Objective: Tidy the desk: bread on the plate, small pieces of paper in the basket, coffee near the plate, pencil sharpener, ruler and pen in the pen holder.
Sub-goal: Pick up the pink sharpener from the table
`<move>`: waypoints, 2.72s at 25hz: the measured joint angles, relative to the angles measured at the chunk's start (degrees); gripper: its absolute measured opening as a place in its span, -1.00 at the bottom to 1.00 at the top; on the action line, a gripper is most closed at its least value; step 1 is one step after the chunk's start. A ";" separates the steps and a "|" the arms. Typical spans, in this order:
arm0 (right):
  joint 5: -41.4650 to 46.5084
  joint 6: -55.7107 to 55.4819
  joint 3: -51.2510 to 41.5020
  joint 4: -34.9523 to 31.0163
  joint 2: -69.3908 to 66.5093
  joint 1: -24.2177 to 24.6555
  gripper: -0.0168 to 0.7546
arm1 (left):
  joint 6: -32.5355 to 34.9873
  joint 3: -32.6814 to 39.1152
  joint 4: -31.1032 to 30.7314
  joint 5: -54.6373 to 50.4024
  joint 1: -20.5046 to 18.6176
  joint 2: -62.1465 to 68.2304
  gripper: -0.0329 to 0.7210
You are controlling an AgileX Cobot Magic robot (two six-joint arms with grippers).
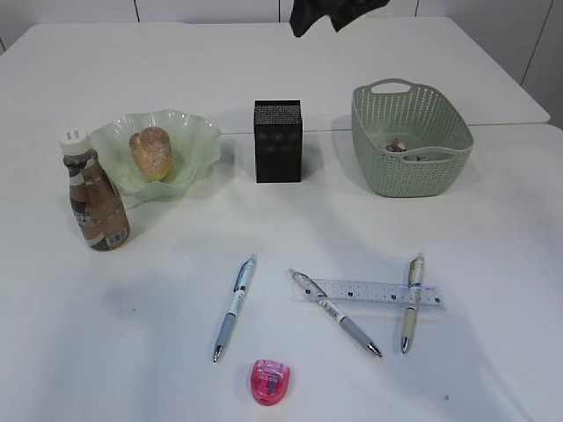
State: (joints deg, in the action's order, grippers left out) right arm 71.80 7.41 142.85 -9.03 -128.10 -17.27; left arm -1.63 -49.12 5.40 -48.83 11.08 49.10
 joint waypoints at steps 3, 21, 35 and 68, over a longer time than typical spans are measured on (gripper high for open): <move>0.41 -1.66 -4.80 0.76 4.85 0.00 0.29 | 0.00 0.00 0.00 -0.32 0.00 0.00 0.30; 0.39 -9.16 -46.65 0.71 39.86 0.00 0.28 | 0.10 -7.84 0.04 -10.34 0.00 0.00 0.29; -0.18 -10.36 -82.27 -15.07 57.88 0.00 0.28 | 0.10 -8.88 0.41 -18.96 0.00 0.00 0.28; -20.42 -43.05 -82.61 -4.28 31.96 -17.80 0.28 | 0.10 -8.88 0.42 -22.86 0.00 0.00 0.27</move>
State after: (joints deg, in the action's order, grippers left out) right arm 51.38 -35.64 60.24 -13.31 -96.14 -35.07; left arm -1.53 -58.00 5.82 -71.69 11.08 49.10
